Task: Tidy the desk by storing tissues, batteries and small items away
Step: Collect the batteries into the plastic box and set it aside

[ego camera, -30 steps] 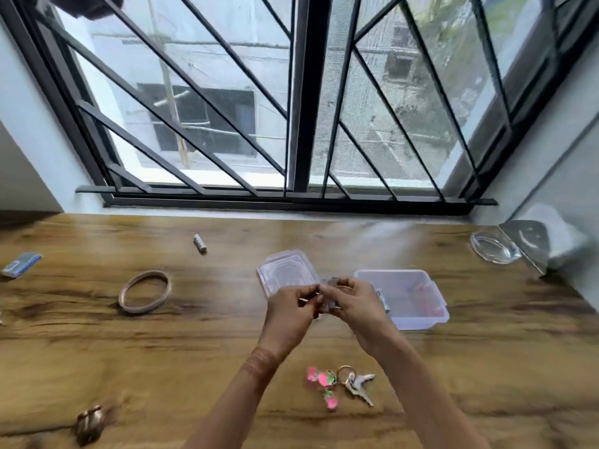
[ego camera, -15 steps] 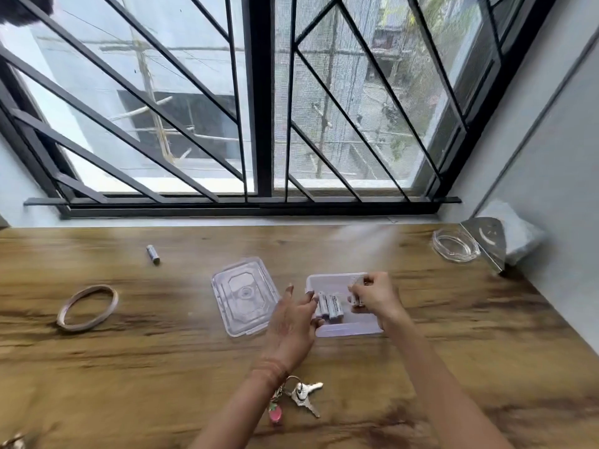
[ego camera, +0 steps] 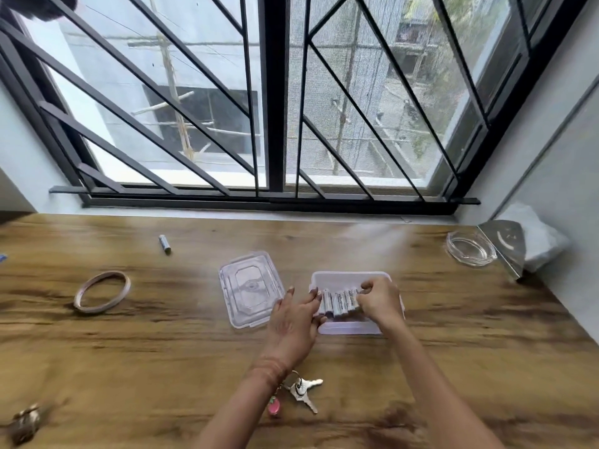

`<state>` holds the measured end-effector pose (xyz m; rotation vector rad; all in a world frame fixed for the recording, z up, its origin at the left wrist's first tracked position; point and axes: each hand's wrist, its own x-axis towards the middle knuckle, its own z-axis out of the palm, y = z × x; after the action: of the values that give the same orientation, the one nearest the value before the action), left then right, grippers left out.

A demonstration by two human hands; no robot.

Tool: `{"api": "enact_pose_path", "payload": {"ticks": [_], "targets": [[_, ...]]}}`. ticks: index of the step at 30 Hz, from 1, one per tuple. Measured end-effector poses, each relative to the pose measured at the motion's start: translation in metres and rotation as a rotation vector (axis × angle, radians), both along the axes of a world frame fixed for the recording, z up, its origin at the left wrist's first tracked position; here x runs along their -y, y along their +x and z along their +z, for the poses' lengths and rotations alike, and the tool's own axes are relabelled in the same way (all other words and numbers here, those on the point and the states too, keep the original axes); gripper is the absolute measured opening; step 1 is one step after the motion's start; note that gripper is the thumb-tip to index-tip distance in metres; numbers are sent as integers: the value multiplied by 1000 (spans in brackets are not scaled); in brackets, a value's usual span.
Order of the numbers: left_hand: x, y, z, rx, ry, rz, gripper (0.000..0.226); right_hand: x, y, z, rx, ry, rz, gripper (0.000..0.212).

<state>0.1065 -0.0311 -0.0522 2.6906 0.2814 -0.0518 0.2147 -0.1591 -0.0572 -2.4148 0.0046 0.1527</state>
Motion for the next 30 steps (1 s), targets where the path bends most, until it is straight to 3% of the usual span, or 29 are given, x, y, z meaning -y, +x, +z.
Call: {"api": "enact_pose_path", "payload": {"ticks": [7, 14, 19, 25, 30], "targets": [[-4, -4, 9, 95, -166, -25, 49, 0, -5, -1, 45, -33, 21, 29], [-37, -21, -4, 163, -233, 145, 48, -33, -24, 28, 201, 163, 158, 23], [-90, -45, -3, 177, -216, 236, 51, -101, -43, 45, 286, 231, 344, 18], [-166, -80, 1, 197, -251, 411, 51, -214, -59, 32, 195, 205, 580, 18], [-222, -105, 0, 211, -246, 511, 50, -300, -65, 15, 149, 56, 761, 36]]}}
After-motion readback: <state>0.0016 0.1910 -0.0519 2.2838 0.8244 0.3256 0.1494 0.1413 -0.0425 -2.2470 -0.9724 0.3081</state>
